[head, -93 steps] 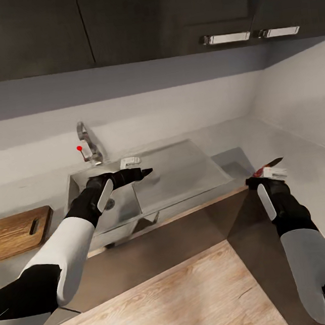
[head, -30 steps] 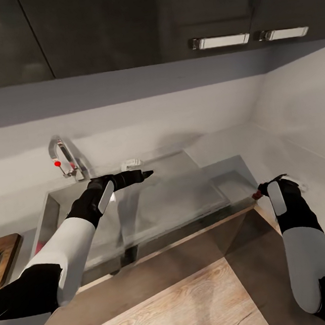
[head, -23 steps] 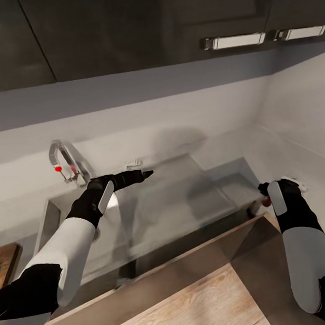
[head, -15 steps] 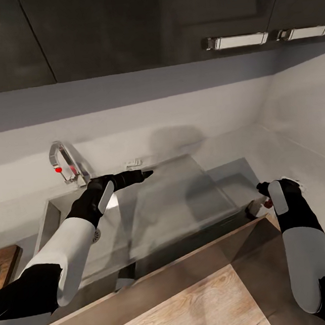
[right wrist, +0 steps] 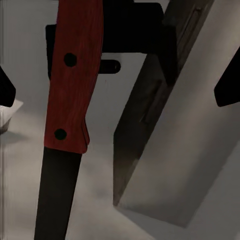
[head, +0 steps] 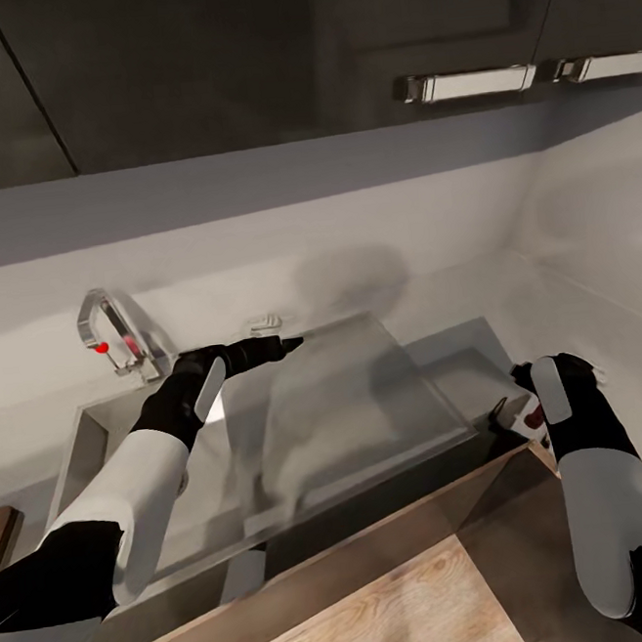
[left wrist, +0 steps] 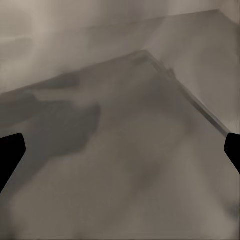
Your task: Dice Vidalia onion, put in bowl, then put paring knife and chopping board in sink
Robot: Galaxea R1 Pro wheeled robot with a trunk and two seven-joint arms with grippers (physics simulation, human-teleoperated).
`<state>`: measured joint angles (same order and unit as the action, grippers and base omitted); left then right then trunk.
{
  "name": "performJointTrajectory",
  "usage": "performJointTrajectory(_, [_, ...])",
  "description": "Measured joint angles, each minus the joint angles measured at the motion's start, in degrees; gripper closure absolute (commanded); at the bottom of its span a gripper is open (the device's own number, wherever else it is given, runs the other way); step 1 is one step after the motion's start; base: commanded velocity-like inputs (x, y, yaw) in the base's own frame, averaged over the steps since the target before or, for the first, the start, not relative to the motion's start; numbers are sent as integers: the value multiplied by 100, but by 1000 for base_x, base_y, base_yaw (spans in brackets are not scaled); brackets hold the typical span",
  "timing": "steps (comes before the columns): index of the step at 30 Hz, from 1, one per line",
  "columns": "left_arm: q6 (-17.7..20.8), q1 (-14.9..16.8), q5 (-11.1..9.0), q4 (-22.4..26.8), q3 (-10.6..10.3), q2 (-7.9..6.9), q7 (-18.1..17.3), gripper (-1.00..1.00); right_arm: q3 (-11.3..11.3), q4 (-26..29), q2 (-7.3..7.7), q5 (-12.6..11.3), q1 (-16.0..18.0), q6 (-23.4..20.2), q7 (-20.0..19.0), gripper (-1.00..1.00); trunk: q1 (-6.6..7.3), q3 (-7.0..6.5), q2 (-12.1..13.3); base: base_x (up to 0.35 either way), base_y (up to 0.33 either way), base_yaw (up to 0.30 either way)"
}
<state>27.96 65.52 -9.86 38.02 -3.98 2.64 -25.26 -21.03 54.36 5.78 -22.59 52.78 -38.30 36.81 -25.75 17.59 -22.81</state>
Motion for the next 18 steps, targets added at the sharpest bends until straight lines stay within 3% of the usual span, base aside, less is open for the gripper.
performJointTrajectory(6, [0, 0, 0, -1, -1, 4, 0, -100, -29, -3, 0, -24, 0, 1, 77, -100, 0, 0, 0, 2, -1, 0])
performJointTrajectory(10, [0, 0, 0, -1, -1, 8, 0, -100, -326, -7, 0, -39, 0, 1, 240, -100, 0, 0, 0, 0, 0, 0])
performJointTrajectory(18, [0, 0, 0, -1, -1, 9, 0, -100, -436, -31, -68, -101, 0, -9, 302, -100, 0, 0, 0, 15, 0, 0])
